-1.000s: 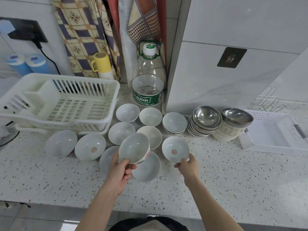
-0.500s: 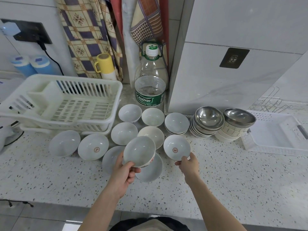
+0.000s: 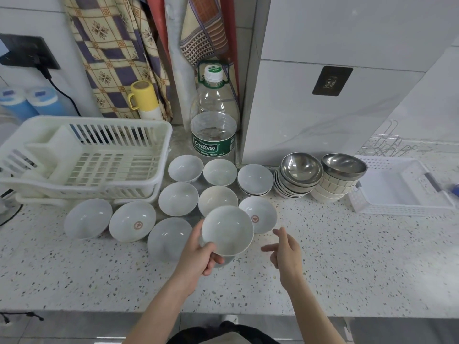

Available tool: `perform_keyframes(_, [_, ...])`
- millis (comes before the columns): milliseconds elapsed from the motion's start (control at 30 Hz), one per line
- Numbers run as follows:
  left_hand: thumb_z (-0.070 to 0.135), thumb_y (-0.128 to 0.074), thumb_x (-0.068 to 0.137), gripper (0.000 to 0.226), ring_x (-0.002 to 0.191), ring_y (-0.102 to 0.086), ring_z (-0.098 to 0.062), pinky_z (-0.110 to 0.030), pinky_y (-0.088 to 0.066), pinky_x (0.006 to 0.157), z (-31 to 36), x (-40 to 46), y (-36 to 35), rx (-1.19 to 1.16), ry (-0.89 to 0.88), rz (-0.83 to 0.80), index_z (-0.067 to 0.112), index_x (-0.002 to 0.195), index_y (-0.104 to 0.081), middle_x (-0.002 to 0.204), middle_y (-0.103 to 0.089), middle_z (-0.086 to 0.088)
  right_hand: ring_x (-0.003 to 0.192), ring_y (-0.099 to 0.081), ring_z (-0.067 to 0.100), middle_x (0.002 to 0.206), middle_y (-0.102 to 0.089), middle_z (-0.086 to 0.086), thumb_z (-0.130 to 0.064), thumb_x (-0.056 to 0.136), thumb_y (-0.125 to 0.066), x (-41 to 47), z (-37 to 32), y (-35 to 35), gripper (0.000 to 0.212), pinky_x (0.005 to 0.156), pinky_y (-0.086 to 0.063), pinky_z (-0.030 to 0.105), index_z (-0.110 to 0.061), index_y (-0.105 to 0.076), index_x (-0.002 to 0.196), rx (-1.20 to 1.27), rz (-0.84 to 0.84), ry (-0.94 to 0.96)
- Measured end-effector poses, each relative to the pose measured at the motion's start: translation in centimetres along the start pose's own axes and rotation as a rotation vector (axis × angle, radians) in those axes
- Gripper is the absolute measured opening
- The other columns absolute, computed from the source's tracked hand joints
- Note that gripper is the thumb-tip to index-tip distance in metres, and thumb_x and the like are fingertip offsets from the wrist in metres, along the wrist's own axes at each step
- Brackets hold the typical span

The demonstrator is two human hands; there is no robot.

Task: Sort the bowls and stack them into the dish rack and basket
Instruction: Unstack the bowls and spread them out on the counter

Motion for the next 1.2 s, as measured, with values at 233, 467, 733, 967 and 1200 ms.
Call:
perform_keyframes(233, [0.002,-0.04,0.088,0.071,0.057,-0.066,-0.014,-0.019,-0.032,0.038,-1.5,-0.1,-3.9,0.183,0.017,-0.147,0.056,0.134,-0.036,0.055,-0.067,0.0,0.035,-0.029,0.011,0.062,-0.07,0.015,-0.024,0.098,-0.055,-4.0,0.7,2.4,0.018,0.037,-0.028,0.02,-0.016,-0.069,0.105,-0.104,-0.139,0.15])
perform_keyframes(467, [0.021,-0.051,0.096,0.06,0.057,-0.065,-0.007,-0.018,-0.04,0.043,-2.9,-0.2,-6.3,0.256,0.02,-0.268,0.059,0.136,-0.028,0.075,-0.069,0.002,0.039,-0.041,0.007,0.044,-0.055,-0.004,-0.004,0.088,-0.053,-4.4,2.2,4.1,0.026,0.041,-0.035,0.02,-0.017,-0.062,0.109,-0.308,-0.012,0.116])
perform_keyframes(733, [0.032,-0.076,0.076,0.107,0.057,-0.064,0.005,-0.014,-0.042,0.042,-5.4,-0.6,-6.7,0.383,-0.048,-0.312,0.061,0.144,0.001,0.109,-0.065,0.0,0.045,-0.056,0.0,0.057,-0.069,0.001,-0.008,0.089,-0.054,-4.3,3.6,4.5,0.024,0.046,-0.044,0.023,-0.027,-0.055,0.105,-0.439,0.02,0.1])
perform_keyframes(967, [0.033,-0.076,0.067,0.094,0.08,-0.066,0.008,-0.008,-0.044,0.047,-5.3,-0.1,-6.4,0.46,-0.209,-0.268,0.085,0.114,-0.014,0.104,-0.066,0.02,0.054,-0.059,0.007,0.062,-0.071,0.001,-0.012,0.089,-0.053,-3.8,4.3,3.9,0.023,0.05,-0.047,0.025,-0.026,-0.055,0.108,-0.462,-0.007,0.057])
perform_keyframes(1200, [0.028,-0.075,0.074,0.096,0.065,-0.06,0.013,-0.006,-0.041,0.043,-5.3,0.1,-6.2,0.597,-0.229,-0.28,0.08,0.12,-0.008,0.074,-0.058,0.042,0.057,-0.061,0.009,0.066,-0.071,0.004,-0.014,0.09,-0.052,-3.2,4.2,3.7,0.031,0.052,-0.047,0.024,-0.018,-0.057,0.12,-0.523,-0.026,0.071])
Point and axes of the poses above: each hand's wrist, its own x-axis towards the middle knuckle, its own y-axis out of the back of the hand, z = x × y, the point moved 2 cm from there along x, towards the middle knuckle
